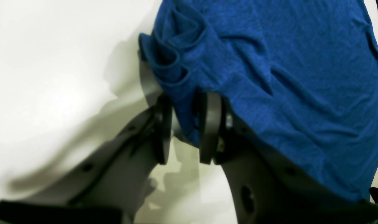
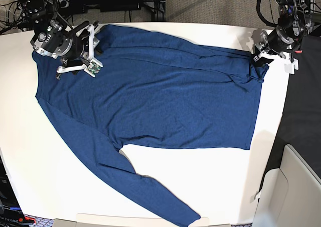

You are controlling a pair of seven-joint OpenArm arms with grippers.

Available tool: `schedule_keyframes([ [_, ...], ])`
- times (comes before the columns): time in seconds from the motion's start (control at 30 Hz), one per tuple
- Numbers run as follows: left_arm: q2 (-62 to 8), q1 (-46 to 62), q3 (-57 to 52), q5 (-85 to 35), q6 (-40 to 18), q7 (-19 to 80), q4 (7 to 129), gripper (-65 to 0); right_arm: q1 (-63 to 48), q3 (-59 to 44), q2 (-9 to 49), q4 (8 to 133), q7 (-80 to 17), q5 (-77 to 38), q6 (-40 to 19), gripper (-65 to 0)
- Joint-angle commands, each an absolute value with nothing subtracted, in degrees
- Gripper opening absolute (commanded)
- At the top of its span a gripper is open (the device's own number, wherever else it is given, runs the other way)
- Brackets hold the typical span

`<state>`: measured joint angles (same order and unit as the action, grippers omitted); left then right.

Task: Fold the T-shirt properly
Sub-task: 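Release the shoulder with the right gripper and regrasp the collar edge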

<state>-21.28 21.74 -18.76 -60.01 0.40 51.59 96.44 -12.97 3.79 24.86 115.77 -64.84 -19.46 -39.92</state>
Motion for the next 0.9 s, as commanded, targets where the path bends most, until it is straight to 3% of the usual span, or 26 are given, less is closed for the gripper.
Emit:
schedule_keyframes([
  [0.0, -22.0, 21.6, -19.1, -60.4, 0.0, 50.9, 97.2, -49.8, -12.3, 3.6, 25.5, 116.4, -64.0, -19.6, -40.0, -38.8],
  [0.53, -22.0, 21.5, -19.2, -60.4, 0.0, 50.9, 97.2, -49.9, -9.4, 13.2, 25.1, 112.8, -64.0, -7.1, -40.0, -39.8],
  [0.73, -22.0, 21.5, -19.4, -60.4, 0.0, 50.9, 97.2, -49.9, -9.3, 10.4, 25.1, 112.8, -63.7, -7.1, -40.0, -63.1],
  [0.87, -22.0, 21.5, -19.4, -60.6, 0.0, 50.9, 97.2, -49.9, -9.3, 5.5, 23.5, 113.1, -63.6, -7.5, -40.0, -63.8],
])
